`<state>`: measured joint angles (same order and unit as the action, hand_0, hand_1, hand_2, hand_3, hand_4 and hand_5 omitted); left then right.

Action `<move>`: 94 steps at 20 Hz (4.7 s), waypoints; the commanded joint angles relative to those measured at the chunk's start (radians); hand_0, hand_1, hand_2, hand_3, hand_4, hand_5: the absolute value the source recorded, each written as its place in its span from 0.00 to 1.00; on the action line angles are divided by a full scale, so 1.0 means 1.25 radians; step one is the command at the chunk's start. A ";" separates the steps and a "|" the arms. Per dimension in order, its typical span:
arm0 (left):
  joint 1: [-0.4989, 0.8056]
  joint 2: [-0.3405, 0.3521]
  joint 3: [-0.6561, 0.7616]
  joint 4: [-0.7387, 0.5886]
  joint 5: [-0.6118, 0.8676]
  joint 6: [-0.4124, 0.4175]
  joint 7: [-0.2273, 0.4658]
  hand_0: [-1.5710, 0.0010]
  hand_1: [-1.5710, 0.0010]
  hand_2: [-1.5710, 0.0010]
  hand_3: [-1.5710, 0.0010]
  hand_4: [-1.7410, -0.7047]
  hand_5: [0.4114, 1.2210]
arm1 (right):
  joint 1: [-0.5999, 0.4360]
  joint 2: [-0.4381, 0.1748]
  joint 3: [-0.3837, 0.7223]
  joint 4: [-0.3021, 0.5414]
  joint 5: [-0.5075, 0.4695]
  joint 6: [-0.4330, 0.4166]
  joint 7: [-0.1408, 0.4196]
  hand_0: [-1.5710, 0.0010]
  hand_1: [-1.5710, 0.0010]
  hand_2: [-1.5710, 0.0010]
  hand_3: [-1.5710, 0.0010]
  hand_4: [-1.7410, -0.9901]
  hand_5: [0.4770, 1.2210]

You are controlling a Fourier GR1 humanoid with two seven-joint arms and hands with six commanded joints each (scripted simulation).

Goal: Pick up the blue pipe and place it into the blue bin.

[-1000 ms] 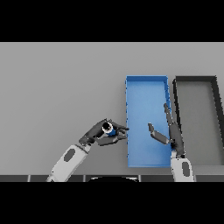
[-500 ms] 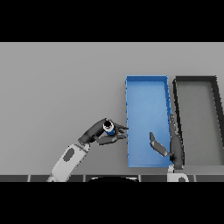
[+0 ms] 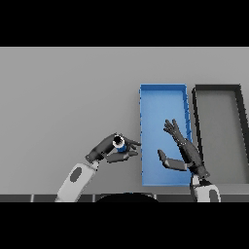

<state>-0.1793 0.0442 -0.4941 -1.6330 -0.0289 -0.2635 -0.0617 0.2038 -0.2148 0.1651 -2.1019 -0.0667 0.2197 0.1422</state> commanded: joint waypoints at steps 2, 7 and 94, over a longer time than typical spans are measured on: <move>-0.005 -0.006 0.007 0.009 -0.010 0.000 0.016 0.00 0.00 0.00 0.00 0.26 1.00 | -0.076 -0.011 0.020 -0.009 -0.024 0.018 0.072 1.00 0.99 0.93 1.00 0.65 0.11; -0.006 -0.019 0.010 0.002 -0.036 -0.011 0.015 0.00 0.00 0.00 0.00 0.26 1.00 | -0.236 -0.027 0.092 -0.010 -0.019 0.055 0.192 1.00 1.00 0.97 1.00 0.59 0.11; 0.048 -0.032 0.086 -0.015 -0.118 -0.131 0.130 1.00 1.00 1.00 1.00 0.83 0.02 | -0.488 -0.252 -0.094 0.209 -0.339 -0.303 0.374 0.00 0.00 0.00 0.00 0.00 1.00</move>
<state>-0.1185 0.0045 -0.3859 -1.6521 -0.1762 -0.4275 0.0982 -0.4046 -0.5308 0.0477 -1.8403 -0.4925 -0.1586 0.6094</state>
